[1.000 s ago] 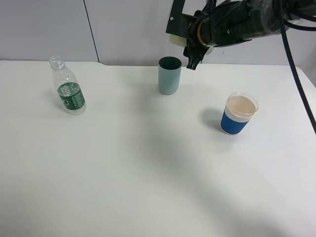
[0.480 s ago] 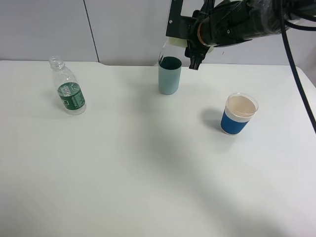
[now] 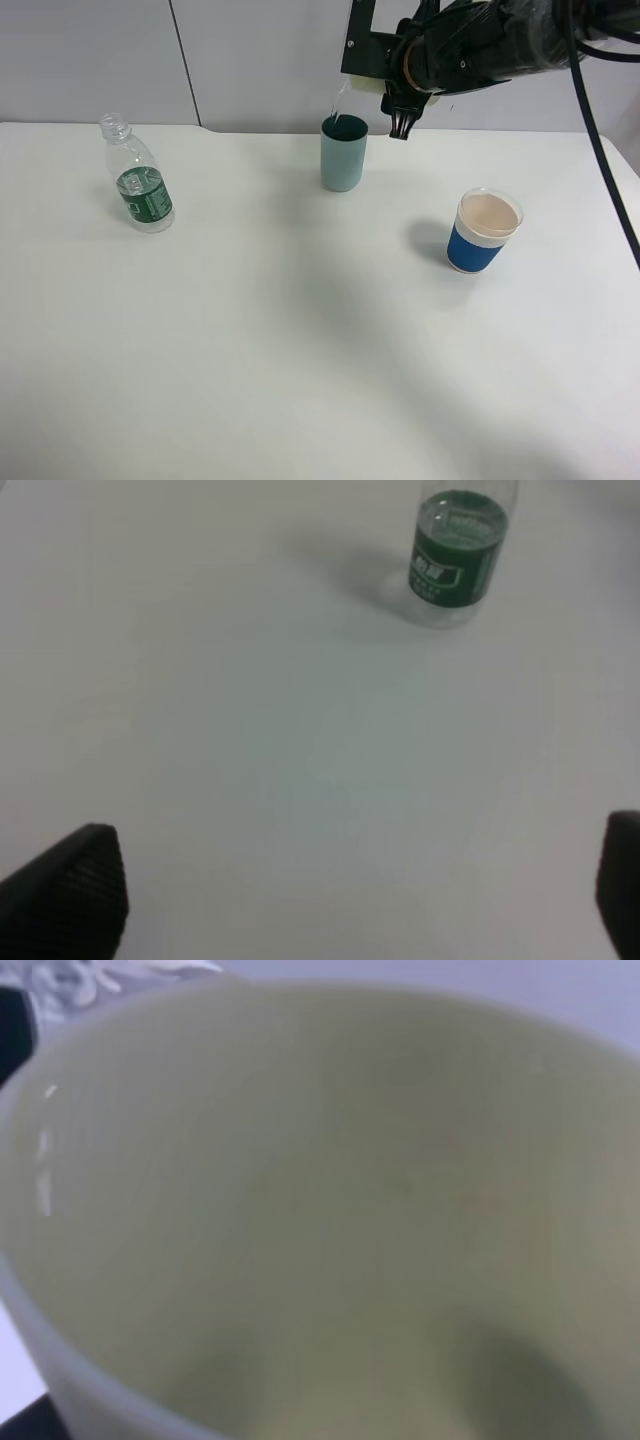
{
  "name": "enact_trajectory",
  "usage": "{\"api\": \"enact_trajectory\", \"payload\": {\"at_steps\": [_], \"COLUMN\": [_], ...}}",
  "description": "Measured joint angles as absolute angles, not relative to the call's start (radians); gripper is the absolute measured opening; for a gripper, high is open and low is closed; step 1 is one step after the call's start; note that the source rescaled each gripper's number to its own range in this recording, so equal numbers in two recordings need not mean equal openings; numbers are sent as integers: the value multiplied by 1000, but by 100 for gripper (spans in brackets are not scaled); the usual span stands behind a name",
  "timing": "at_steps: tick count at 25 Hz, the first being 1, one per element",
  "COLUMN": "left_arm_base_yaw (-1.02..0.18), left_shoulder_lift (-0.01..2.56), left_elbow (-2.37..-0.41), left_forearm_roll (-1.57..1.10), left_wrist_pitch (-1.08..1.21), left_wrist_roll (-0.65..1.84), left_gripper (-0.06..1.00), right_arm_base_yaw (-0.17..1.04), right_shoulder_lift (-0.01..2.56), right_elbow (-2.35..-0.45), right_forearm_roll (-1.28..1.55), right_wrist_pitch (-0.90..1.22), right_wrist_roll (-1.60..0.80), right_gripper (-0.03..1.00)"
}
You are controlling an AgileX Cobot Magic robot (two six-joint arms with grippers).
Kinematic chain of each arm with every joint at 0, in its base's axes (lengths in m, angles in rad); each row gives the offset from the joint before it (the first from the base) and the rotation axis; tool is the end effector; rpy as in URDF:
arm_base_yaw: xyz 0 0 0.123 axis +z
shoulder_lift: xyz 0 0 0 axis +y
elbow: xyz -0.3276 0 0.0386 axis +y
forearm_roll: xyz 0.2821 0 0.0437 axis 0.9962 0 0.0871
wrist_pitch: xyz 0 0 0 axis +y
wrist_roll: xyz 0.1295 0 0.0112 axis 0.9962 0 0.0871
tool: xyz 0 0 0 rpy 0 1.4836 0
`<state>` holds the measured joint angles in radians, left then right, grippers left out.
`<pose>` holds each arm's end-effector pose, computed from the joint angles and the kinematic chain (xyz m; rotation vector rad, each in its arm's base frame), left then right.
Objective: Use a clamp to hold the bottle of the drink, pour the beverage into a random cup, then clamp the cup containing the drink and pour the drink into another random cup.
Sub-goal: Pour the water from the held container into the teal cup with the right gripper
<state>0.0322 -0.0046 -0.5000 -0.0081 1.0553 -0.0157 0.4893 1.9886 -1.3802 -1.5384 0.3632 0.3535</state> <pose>0.0143 -0.0005 0.2765 -0.0483 2.0337 0.0007 0.4889 0.2079 0.2196 -1.4480 1.6128 -0.7901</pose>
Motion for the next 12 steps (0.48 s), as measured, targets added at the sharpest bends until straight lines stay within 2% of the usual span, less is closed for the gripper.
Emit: {"api": "enact_trajectory", "payload": {"at_steps": [12], "left_arm_base_yaw": [32], "left_shoulder_lift": [-5], "left_elbow": [-500], "left_forearm_roll": [-8], "left_wrist_pitch": [1055], "left_wrist_roll": [-16], "left_gripper": [87], "right_arm_base_yaw": [489], "right_shoulder_lift": [1989], "right_elbow": [-1380], "right_forearm_roll": [-1541], "right_wrist_pitch": [363], "right_wrist_roll": [352], "right_gripper": [1]}}
